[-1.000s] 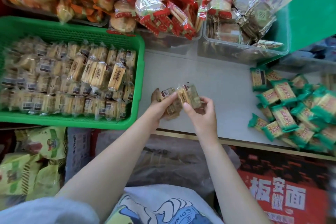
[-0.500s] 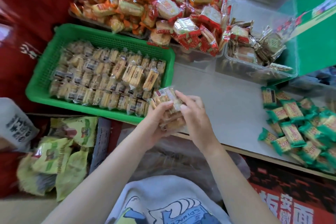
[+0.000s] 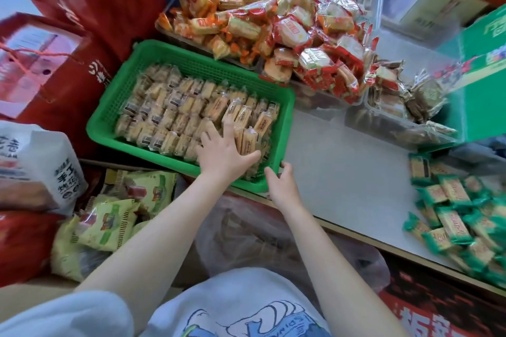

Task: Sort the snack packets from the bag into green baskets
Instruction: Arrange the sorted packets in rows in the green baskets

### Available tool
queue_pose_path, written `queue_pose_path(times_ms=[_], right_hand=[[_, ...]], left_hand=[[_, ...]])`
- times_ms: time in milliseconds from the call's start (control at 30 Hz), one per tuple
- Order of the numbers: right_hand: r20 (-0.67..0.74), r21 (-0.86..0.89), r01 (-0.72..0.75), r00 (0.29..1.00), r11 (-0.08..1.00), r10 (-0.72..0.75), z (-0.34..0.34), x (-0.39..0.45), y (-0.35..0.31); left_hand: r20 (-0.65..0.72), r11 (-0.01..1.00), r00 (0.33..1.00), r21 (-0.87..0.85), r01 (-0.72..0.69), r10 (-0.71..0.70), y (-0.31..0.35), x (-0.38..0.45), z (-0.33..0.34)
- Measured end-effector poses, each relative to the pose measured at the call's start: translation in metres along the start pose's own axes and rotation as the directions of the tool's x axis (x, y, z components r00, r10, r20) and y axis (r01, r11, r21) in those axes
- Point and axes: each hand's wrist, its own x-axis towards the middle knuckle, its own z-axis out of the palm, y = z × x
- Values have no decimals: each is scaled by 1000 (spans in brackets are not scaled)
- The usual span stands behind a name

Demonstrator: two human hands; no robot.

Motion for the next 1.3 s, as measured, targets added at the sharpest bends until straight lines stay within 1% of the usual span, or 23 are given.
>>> queue_pose_path(times_ms=[67,133,167,233,300,333,400,433,500,533,567,667,733,867,933,1000,1067,1133,1200,1300], right_hand=[[-1,-4,-11,1000,1000,11,-2,-4,0],[-26,-20,-3,1000,1000,3,-4,-6,2],[-44,-28,4,999,1000,-5,-5,-7,3],[-85,-29,27,996,999,-29,-7,-10,3],[-144,-35,131,980,991,-134,-8,-17,4],[-163,-68,208,963,976,-217,-9,-20,3],[-139,-150,335,924,930,-355,-7,-23,1],[-113,-174,358,918,917,-379,-4,-22,1],[-83,-202,333,931,921,-355,3,-19,0],[-90,-214,307,939,927,-332,6,-16,-1],[-103,-224,275,947,935,-304,8,-13,-3],[-110,-201,179,973,963,-204,10,-6,-11],[-88,-179,168,979,969,-186,11,-3,-15],[-82,-166,166,980,972,-182,17,5,-15],[-73,-134,158,983,978,-169,19,9,-13],[-80,-114,154,983,982,-163,21,11,-12],[-90,-108,162,981,981,-172,23,13,-10],[-94,-107,162,980,981,-173,25,15,-7],[-95,-119,166,980,979,-178,27,17,-5],[-84,-128,165,981,978,-177,25,14,-7]], left_hand=[[-96,995,992,63,-72,78,2,0,14],[-175,975,963,126,-183,203,0,-1,23],[-180,957,946,161,-241,268,-2,-2,25],[-134,921,925,218,-322,355,-11,-5,26],[-85,900,917,248,-359,390,-25,-8,26],[-78,898,913,233,-374,401,-33,-7,25],[-84,901,903,144,-408,422,-46,-5,21],[-92,894,891,104,-435,444,-51,-5,19],[-130,869,860,31,-493,493,-62,-7,21],[-151,866,857,-8,-499,493,-69,-9,24],[-158,875,869,-52,-482,469,-74,-11,25],[-116,912,928,-176,-370,355,-83,-13,24],[-146,897,914,-185,-401,378,-82,-7,19],[-232,861,861,-138,-489,452,-84,4,27],[-228,856,845,-75,-511,484,-86,6,34],[-186,854,836,31,-520,516,-88,4,36],[-135,867,856,70,-494,499,-92,0,37],[-104,890,885,95,-445,454,-101,-10,43],[-44,909,912,114,-401,408,-107,-20,47],[4,919,924,109,-380,382,-105,-25,39]])
